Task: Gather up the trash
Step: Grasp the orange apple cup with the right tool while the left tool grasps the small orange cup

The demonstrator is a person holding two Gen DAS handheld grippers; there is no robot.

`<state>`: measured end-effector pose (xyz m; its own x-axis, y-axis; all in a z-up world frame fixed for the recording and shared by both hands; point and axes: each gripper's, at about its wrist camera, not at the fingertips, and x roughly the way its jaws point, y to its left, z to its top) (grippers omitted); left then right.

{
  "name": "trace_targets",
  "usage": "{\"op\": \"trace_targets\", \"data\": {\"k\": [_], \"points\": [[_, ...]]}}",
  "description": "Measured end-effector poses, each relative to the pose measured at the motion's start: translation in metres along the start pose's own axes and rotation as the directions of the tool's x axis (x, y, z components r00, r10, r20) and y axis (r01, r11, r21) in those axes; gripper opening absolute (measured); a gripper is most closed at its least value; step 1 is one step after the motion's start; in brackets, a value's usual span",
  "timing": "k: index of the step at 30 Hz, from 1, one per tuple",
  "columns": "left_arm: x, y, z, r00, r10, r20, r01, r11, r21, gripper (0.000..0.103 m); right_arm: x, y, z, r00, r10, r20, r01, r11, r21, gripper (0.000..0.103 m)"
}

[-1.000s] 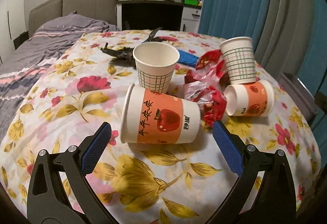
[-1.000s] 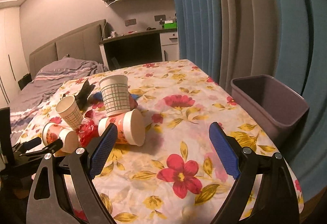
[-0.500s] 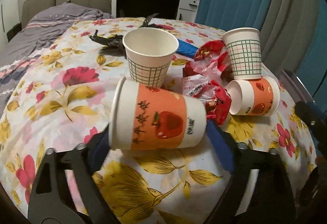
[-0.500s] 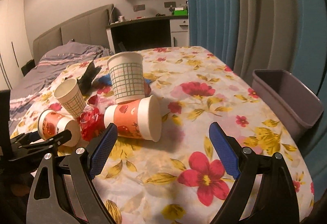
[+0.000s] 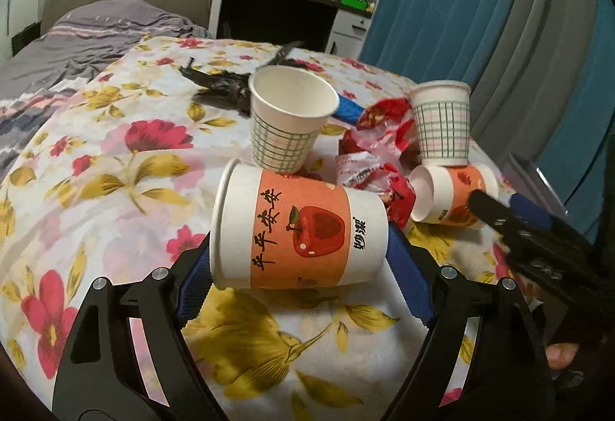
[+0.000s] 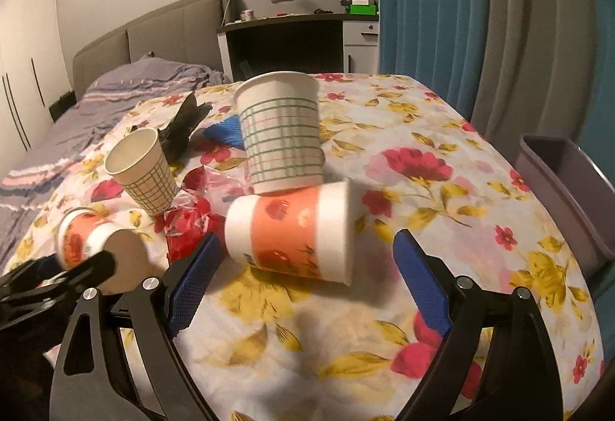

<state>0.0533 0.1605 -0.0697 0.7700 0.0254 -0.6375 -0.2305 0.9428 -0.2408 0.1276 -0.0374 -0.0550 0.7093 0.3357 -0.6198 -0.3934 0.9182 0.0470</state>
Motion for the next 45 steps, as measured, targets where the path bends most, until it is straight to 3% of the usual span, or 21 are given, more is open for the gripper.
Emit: {"op": "trace_targets", "data": {"k": [12,14,17,22,38,45], "points": [[-0.012,0.011,-0.002,1.000,-0.013,0.016,0.014,1.000,-0.024,0.081,0.027,0.019,0.004,0.999,-0.041,-0.035,0.040,0.998,-0.043,0.092],[-0.012,0.012,-0.002,1.000,-0.019,0.016,0.020,0.999,-0.027,0.081,0.028,0.020,0.003,0.998,-0.045,-0.041,0.043,0.998,-0.049,0.090],[-0.012,0.011,-0.003,1.000,-0.023,0.015,0.024,0.999,-0.027,0.081,0.031,0.018,0.003,0.998,-0.043,-0.055,0.040,0.998,-0.047,0.077],[-0.012,0.011,-0.003,1.000,-0.028,0.014,0.028,0.999,-0.030,0.081,0.030,0.014,0.001,0.997,-0.015,-0.072,0.011,0.999,-0.046,0.076],[-0.020,-0.005,-0.007,0.998,-0.057,0.025,0.057,0.998,0.004,0.081,-0.035,-0.008,-0.030,0.993,0.112,-0.031,-0.114,0.991,-0.068,0.076],[-0.024,-0.019,-0.011,0.997,-0.076,0.025,0.076,0.997,0.027,0.081,-0.050,-0.024,-0.038,0.987,0.157,-0.022,-0.158,0.987,-0.016,0.076]]}}
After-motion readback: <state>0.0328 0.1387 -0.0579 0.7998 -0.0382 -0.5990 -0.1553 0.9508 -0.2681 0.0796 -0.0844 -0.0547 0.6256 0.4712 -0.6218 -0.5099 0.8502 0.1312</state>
